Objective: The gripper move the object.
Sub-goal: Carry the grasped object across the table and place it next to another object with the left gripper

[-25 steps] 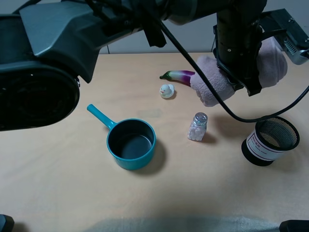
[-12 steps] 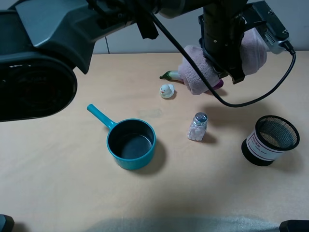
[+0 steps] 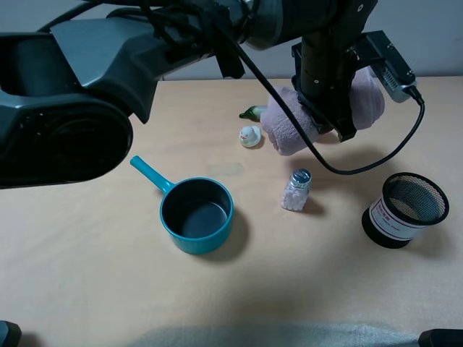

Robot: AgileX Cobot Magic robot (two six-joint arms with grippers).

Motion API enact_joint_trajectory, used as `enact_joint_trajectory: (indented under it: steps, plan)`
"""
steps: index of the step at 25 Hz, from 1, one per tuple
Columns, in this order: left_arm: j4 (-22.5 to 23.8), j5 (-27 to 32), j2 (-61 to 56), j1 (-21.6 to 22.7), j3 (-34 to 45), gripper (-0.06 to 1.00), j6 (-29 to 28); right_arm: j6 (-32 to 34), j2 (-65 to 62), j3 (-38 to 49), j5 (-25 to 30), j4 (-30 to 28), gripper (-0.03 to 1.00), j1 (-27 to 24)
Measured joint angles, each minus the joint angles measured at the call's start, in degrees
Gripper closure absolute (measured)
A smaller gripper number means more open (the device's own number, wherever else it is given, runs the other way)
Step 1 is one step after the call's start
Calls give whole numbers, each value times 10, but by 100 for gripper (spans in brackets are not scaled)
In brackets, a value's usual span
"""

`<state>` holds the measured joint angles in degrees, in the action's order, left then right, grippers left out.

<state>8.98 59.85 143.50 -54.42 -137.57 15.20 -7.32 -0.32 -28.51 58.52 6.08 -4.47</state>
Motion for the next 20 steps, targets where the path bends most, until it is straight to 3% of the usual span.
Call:
enact_joint_trajectory:
  steps: [20]
  plan:
    - [0, -1, 51, 0, 0, 44, -12, 0, 0, 0, 1, 0, 29, 0]
